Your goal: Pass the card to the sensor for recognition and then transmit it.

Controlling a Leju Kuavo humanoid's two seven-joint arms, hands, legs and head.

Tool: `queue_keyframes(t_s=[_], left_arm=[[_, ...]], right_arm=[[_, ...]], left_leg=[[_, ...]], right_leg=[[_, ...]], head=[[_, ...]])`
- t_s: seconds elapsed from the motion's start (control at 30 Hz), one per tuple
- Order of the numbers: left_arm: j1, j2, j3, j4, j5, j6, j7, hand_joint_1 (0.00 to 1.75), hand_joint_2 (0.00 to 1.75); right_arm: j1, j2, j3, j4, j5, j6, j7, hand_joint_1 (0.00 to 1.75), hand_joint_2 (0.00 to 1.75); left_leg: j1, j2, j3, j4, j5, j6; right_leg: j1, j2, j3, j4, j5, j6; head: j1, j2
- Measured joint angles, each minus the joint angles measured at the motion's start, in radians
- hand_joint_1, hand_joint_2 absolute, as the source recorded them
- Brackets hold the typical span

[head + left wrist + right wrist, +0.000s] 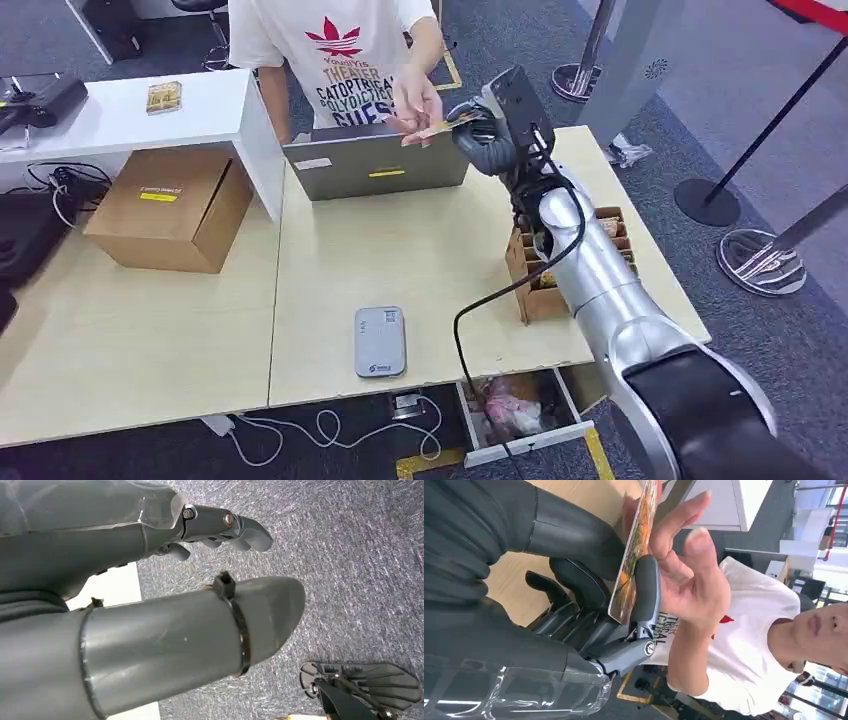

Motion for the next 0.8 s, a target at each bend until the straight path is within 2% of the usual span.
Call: queue_keyframes(t_s=[0.5,0.53,0.57,0.6,0.8], left_arm=[[0.002,0.0,0.0,0.0,0.014,0.01,0.009,0.0,0.0],[0.002,0.0,0.0,0.0,0.016,0.011,0.009,0.0,0.0],[0.003,0.0,0.0,0.0,0.018,0.012,0.009,0.0,0.0],[0.003,0.0,0.0,0.0,0.018,0.013,0.009,0.0,0.0],[0.003,0.0,0.001,0.0,0.021,0.018,0.01,0.0,0.0]], right_arm=[[-0.012,0.008,0.0,0.027,0.002,0.002,-0.006,1.75,1.75],[-0.013,0.01,0.0,0.029,0.002,0.002,-0.006,0.35,1.75],[-0.013,0.013,0.0,0.031,0.002,0.002,-0.006,0.35,1.75],[-0.014,0.016,0.0,0.033,0.003,0.004,-0.005,0.0,1.75],[-0.018,0.026,0.0,0.044,0.015,0.004,-0.004,0.0,1.75]], left_leg=[[0.0,0.0,0.0,0.0,0.0,0.0],[0.0,0.0,0.0,0.0,0.0,0.0],[0.0,0.0,0.0,0.0,0.0,0.0],[0.0,0.0,0.0,0.0,0.0,0.0],[0.0,0.0,0.0,0.0,0.0,0.0]], right_leg=[[0.0,0.0,0.0,0.0,0.0,0.0],[0.0,0.0,0.0,0.0,0.0,0.0],[0.0,0.0,0.0,0.0,0.0,0.0],[0.0,0.0,0.0,0.0,0.0,0.0],[0.0,0.0,0.0,0.0,0.0,0.0]], head=[[0.0,0.0],[0.0,0.0],[0.0,0.0],[0.0,0.0],[0.0,0.0]])
